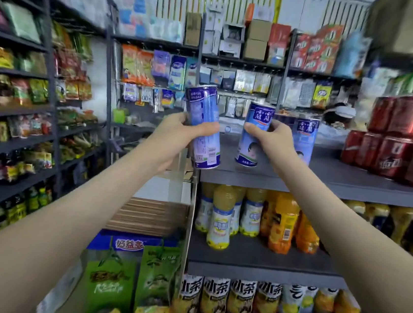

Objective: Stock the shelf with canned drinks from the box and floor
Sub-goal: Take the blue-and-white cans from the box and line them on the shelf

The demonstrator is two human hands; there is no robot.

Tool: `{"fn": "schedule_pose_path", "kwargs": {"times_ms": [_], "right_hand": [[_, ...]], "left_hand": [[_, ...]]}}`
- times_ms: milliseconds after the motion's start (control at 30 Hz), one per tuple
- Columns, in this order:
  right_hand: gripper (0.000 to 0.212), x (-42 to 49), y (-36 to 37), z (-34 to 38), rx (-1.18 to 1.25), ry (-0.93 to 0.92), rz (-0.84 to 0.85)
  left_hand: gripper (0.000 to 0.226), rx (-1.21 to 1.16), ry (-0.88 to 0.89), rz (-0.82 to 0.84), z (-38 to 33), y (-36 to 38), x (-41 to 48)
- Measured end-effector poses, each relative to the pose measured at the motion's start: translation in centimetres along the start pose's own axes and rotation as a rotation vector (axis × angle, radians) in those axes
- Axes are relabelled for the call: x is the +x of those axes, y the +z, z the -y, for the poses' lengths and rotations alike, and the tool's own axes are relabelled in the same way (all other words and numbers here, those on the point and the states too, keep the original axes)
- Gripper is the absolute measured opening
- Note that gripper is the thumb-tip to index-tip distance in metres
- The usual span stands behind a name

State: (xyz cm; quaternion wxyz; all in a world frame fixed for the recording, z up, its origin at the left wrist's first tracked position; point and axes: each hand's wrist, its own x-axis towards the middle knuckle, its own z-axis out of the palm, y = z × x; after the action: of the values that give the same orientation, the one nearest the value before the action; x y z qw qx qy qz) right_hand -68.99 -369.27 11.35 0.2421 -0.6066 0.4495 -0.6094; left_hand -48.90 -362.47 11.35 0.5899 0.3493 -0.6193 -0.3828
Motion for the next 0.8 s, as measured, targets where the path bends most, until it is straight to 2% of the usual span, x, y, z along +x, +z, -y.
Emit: {"fn": "schedule_pose_path", "kwargs": {"times_ms": [267,333,400,433,500,600,667,733,800], "right_hand": [[0.034,4.6,2.8,-3.2,-0.132,0.068,-0.037],[0.045,5.4,2.9,-3.7,-0.154,0.055,-0.034],[0.074,5.5,3.1,-4.1,-0.152,0.042,0.012],[0.095,5.5,3.0,-4.6,-0.203,0.004,0.029],[0.126,5.1,2.9,-5.4,-0.541,-0.167,0.056],[0.131,4.9,2.0,-6.6,-1.045,-0.604,0.053],[0.126,4.8,1.6,-6.0,-1.182,-0.744,0.071],[0.124,4.8,1.4,-5.5,-1.102,-0.638,0.143],[0.128,5.2,1.6,-5.4,-0.795,-0.427,0.162]], "left_hand": [[0.018,0.017,-0.013,-0.074,3.4,0.3,5.9],[0.017,0.011,-0.011,-0.088,4.2,0.6,6.8],[0.017,0.000,-0.019,-0.094,4.9,0.8,7.7],[0.017,-0.001,-0.027,-0.094,5.2,0.8,8.2],[0.018,0.009,-0.044,-0.092,6.0,0.6,9.2],[0.019,0.019,-0.057,-0.088,7.1,0.5,10.4],[0.022,0.003,-0.065,-0.094,7.7,0.7,11.0],[0.027,-0.007,-0.071,-0.103,8.3,0.8,11.6],[0.029,-0.009,-0.071,-0.105,8.7,0.9,12.2]]}}
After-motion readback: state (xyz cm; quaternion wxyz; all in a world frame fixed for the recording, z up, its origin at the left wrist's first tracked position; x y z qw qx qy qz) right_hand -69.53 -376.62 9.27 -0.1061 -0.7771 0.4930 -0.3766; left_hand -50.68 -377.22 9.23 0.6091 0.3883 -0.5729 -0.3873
